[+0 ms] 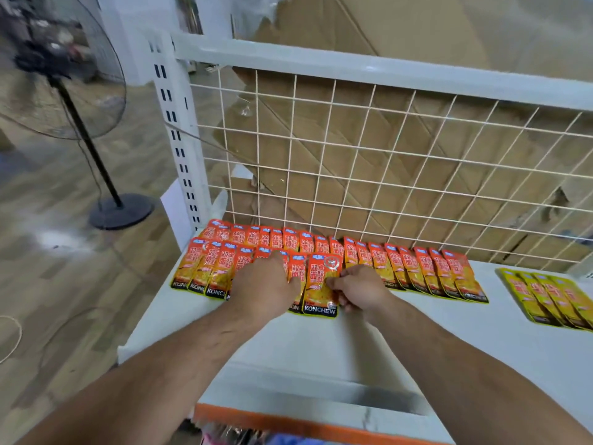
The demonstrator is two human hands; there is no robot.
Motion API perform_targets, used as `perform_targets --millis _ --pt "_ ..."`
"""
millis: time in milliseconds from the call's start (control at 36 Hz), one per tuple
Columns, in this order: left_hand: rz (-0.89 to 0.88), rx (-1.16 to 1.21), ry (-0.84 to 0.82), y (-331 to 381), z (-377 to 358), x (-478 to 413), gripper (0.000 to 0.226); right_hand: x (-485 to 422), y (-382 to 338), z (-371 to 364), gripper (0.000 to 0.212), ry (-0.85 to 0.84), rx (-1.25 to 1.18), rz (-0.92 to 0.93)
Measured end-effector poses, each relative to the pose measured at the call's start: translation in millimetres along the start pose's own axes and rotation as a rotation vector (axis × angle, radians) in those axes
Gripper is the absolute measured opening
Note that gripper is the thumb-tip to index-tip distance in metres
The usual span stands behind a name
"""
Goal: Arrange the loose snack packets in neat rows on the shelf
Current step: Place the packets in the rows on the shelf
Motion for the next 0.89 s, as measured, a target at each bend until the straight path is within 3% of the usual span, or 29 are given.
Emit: perform_targets --millis 167,417,528,639,889 --pt "-0.032 -0.002 0.011 -3.1 7.8 3.6 0.034 -8.7 -6.1 -4.2 0.032 0.092 0.195 0.012" --pt "-0.048 -0.044 -0.009 -9.7 1.9 6.0 0.043 -7.8 -21.0 -3.9 0.017 0.216 0.557 0.071" --pt "-0.051 -0.047 -0.011 -6.7 3.4 6.6 0.039 -6.3 -25.0 -3.4 0.029 0.27 0.658 0.106" --pt "-0.072 -0.042 -0.029 -4.0 -0.2 7.6 0.044 -1.8 -27.5 -1.2 0.037 0.314 0.737 0.148" --pt "-0.143 -0.099 -0.082 11.1 -16.4 13.2 0.061 1.4 -29.7 -1.1 0.031 0.368 0.773 0.242"
Point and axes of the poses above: each hand's wrist, its own x-axis away from the middle knuckle, its own z-axis out of the back of the hand, y = z × x, the point moved 9 cm from there along -x, towards the middle knuckle, and after that the axes turned 4 degrees about x, right-handed, at the moved point
